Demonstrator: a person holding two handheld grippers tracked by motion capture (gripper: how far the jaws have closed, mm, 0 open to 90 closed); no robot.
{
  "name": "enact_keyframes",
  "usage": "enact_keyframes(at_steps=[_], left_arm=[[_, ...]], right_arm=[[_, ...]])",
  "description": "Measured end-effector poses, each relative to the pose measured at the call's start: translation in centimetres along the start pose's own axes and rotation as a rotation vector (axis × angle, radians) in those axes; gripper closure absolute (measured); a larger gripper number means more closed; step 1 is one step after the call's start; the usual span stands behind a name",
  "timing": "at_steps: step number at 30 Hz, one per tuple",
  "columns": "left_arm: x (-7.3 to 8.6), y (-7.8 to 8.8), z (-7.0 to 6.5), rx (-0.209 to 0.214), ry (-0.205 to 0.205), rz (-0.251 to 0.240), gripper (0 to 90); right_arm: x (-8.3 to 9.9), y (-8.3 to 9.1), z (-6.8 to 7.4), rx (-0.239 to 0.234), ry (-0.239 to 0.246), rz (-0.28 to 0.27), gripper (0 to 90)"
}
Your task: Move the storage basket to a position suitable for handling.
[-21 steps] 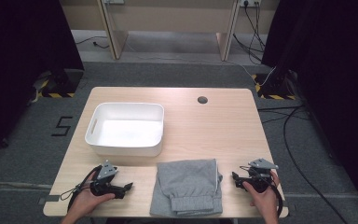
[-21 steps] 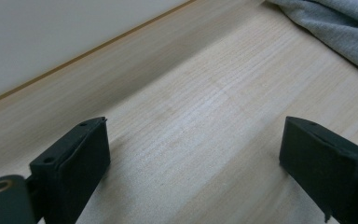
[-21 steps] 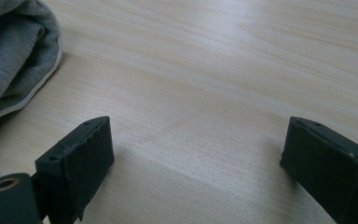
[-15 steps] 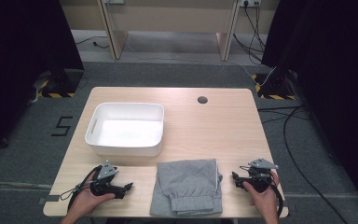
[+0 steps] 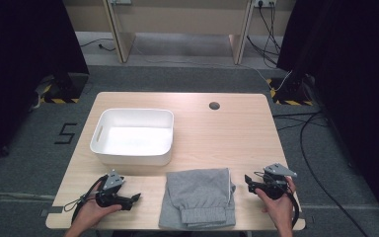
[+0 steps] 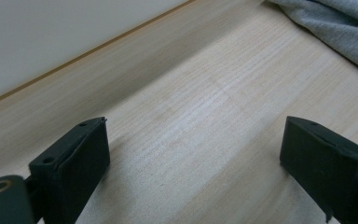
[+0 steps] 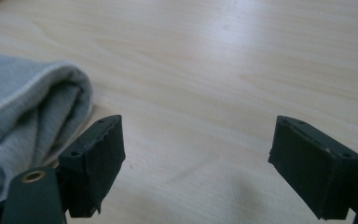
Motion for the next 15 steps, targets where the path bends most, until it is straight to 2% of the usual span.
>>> enact_keyframes(at_steps=[8,10,15], left_arm=[[0.3,0.3,0.1,-0.012,0.010,0.001,7.7],[0.3,0.3,0.1,-0.012,0.009,0.001,7.6],[0.3,0.3,0.1,-0.010,0.010,0.001,7.8]], right_arm=[[-2.5,0.2,1.5,-0.016,-0.013,-0.039,19.5],[-3.2,0.2,1.9,-0.023,0.005,-0.045,20.1],[-4.9,-0.1,4.1,-0.054,0.054,-0.053,21.1]])
Point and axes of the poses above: each handheld gripper's, and its own axes: y roughly backward along the jaws, x roughly out of its underside, z roughly to its left, the point moved 8 cm from there along -y, roughly forward along the jaws, and after that the axes turned 8 degrees about -y, right-handed, at the moved point
